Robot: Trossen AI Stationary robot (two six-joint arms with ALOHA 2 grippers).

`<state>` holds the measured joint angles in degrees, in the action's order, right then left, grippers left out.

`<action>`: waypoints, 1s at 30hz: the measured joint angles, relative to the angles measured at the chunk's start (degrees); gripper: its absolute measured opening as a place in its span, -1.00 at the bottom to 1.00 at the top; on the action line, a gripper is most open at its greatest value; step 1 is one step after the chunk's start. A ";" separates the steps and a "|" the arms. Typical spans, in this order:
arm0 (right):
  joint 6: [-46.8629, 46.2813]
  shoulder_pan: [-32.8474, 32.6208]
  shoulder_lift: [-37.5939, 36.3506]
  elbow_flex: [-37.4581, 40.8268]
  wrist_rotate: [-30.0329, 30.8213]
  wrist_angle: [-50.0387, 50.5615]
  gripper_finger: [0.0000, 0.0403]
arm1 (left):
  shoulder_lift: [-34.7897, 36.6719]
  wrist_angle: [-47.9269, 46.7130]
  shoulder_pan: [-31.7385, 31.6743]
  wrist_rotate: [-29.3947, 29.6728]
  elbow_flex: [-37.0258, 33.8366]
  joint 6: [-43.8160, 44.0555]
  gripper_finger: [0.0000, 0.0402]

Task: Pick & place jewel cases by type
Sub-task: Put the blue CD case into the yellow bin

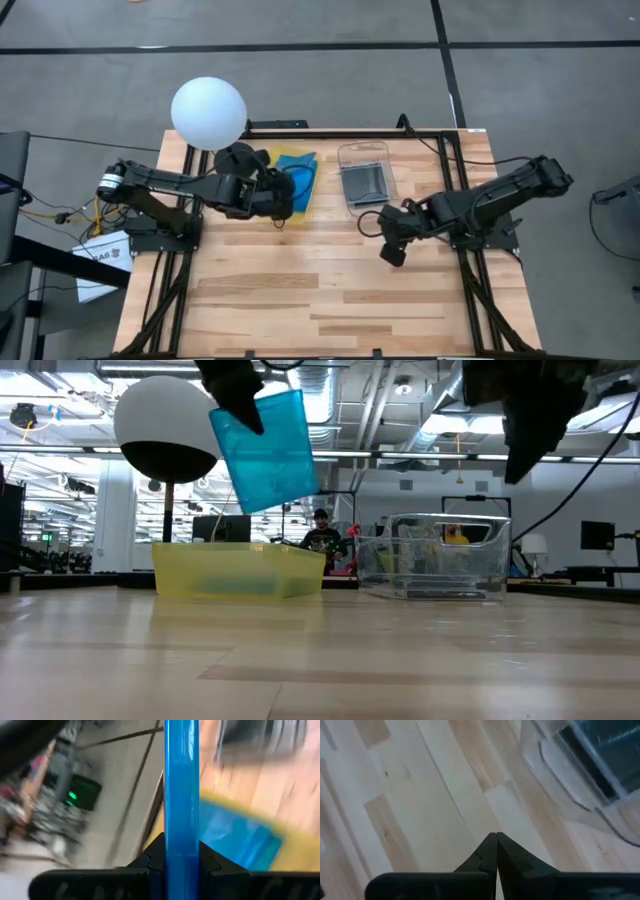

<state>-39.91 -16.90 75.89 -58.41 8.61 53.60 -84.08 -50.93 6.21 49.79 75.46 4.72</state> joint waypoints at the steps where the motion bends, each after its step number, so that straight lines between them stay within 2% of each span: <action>1: -0.03 0.22 0.70 0.00 -0.72 0.02 -1.00 | -0.24 -0.61 -0.04 0.29 0.00 -3.99 -0.86; 6: -0.07 0.63 3.82 0.04 -2.62 -0.15 -1.00 | -2.11 -3.36 -0.02 2.45 -0.72 -21.05 -0.86; 9: -1.63 0.63 4.65 0.02 -2.70 -1.57 -1.00 | -4.20 -4.24 -0.01 3.46 -1.63 -26.00 -0.86; 19: -3.85 0.63 3.37 -0.01 -2.75 -5.25 -1.00 | -12.42 -1.53 -1.13 3.12 -5.33 -23.35 -0.86; 30: -4.18 0.93 3.57 -0.02 -2.89 -6.11 -1.00 | -13.58 10.12 -3.24 2.61 -10.18 -25.11 -0.85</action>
<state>-44.09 -15.97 79.46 -58.43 5.72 47.49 -97.67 -40.81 2.98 52.41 65.29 -20.39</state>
